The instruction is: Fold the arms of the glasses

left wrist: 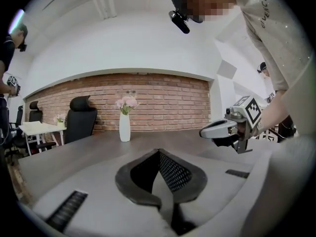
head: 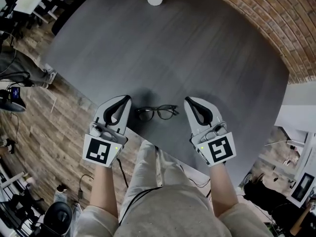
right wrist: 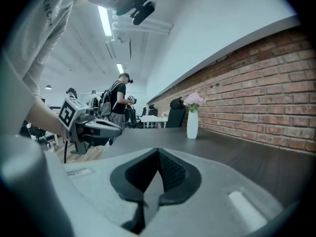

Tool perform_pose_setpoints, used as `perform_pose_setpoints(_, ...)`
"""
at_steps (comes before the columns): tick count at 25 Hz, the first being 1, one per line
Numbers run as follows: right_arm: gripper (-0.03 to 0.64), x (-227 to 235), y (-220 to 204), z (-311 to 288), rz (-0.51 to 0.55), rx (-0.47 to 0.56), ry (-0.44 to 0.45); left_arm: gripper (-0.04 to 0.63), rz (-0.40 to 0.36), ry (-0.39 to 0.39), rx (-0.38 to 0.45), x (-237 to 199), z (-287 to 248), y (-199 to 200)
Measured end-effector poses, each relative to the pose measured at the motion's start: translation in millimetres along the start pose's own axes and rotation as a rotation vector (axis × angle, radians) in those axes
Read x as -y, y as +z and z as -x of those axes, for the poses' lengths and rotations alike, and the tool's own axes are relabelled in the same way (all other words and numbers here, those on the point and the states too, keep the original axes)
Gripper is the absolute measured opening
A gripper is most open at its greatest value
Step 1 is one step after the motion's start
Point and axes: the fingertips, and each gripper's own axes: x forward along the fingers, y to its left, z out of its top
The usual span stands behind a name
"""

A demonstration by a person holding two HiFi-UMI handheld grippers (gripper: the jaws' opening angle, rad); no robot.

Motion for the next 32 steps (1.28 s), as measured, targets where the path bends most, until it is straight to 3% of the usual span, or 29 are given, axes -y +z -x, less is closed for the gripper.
perform_pose_setpoints(10,-0.002,14,73,9,-0.004,0.115,-0.015,-0.002,0.026,0.138,0.132,-27,23,71)
perform_pose_setpoints(20,-0.002,11,127,20,0.010,0.192,-0.013,-0.002,0.016,0.186,0.217,-35,47,124)
perform_pose_setpoints(32,-0.002,5,170,31,0.011,0.249,-0.004,-0.002,0.025,0.234,0.264,-48,68,166)
